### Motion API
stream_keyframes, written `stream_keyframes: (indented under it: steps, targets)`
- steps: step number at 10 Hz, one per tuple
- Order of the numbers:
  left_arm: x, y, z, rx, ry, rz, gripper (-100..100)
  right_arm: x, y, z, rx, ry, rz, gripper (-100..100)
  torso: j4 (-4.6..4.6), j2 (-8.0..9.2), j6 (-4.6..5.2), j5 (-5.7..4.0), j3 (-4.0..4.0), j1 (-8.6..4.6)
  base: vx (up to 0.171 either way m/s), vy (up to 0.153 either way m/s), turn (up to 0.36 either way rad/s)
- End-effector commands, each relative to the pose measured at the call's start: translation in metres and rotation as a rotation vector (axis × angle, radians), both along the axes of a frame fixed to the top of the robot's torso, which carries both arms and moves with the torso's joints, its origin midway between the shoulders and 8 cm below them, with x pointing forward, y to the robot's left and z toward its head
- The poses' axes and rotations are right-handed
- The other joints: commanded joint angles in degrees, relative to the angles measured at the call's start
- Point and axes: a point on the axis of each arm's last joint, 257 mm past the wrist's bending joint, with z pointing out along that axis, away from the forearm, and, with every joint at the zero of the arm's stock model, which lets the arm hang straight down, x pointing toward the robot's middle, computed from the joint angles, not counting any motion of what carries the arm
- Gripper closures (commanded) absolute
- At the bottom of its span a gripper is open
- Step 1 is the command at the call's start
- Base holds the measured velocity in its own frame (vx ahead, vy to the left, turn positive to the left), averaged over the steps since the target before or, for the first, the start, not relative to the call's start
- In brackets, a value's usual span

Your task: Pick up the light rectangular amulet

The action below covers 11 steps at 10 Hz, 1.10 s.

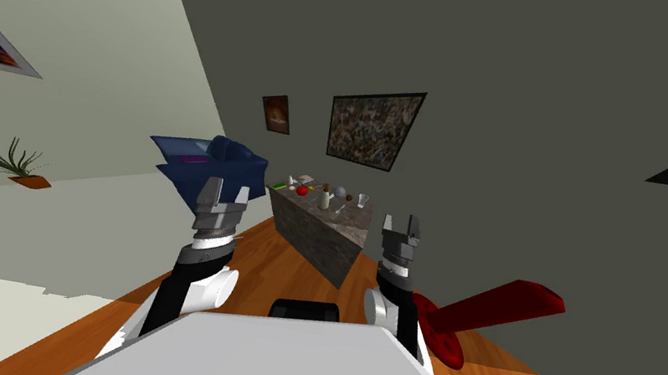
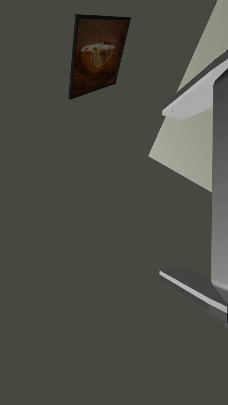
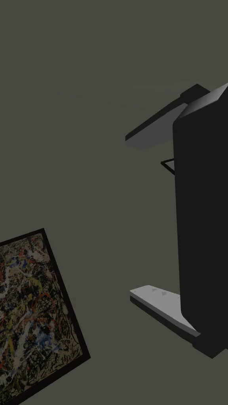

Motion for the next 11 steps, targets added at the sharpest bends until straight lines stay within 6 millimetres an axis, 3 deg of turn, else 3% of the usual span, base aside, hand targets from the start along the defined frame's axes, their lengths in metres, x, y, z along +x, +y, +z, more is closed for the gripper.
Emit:
stream_keyframes:
  steps: [1, 6, 11]
  targets:
    - [0.0, 0.0, 0.0, 0.0, 0.0, 0.0, 0, -0.002, 0.005, 0.001, -0.044, 0.005, 0.02, -100, 0.0, 0.0, 0.0, 0.0, 0.0, 0.0, -0.026, 0.037, 0.02]
    - [0.0, 0.0, 0.0, 0.0, 0.0, 0.0, 0, -0.007, 0.019, -0.004, -0.154, 0.032, 0.064, -100, 0.06, 0.3, -0.01, 0.06, 0.17, 0.28, -0.06, 0.065, 0.019]
    - [0.0, 0.0, 0.0, 0.0, 0.0, 0.0, 0, -0.008, 0.035, -0.027, -0.291, 0.1, 0.108, -100, 0.08, 0.35, -0.01, 0.08, 0.2, 0.33, -0.076, 0.077, 0.053]
